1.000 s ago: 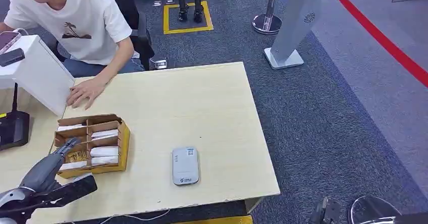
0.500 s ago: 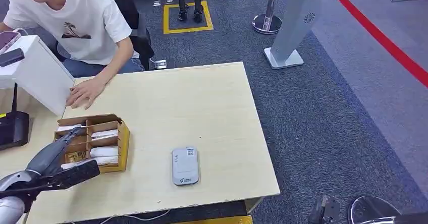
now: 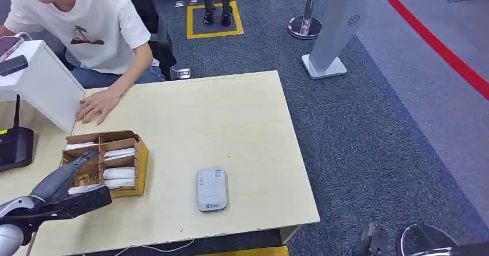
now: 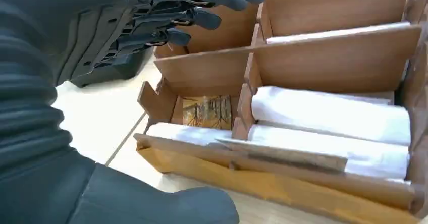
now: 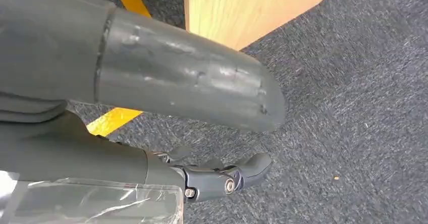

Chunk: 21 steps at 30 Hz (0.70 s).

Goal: Pass the card to the sensor for recognition and then transmit it.

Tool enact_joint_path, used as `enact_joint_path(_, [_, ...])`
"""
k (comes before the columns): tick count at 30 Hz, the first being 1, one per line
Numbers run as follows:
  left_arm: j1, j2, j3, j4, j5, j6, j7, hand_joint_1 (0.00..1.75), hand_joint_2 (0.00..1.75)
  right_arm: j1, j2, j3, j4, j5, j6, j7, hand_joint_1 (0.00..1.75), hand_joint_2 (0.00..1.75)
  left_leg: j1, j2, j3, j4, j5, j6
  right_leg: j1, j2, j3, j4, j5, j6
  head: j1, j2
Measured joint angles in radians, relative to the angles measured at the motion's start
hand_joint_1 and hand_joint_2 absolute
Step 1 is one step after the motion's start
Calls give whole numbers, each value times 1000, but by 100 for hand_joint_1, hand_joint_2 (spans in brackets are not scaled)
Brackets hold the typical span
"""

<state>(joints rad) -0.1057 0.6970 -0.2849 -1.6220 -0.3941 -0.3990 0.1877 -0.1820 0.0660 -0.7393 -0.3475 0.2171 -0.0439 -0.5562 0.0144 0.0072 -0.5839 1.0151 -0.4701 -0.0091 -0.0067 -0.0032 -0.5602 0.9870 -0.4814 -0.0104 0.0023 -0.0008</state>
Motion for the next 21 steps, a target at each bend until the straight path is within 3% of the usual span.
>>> enact_joint_path(21, [1,13,-39,-4,11,4,7,0,175,-2,0,3,0,-1,2,1,0,0,0,0,0,0,0,0,0,0,0,0,0,0,0,0])
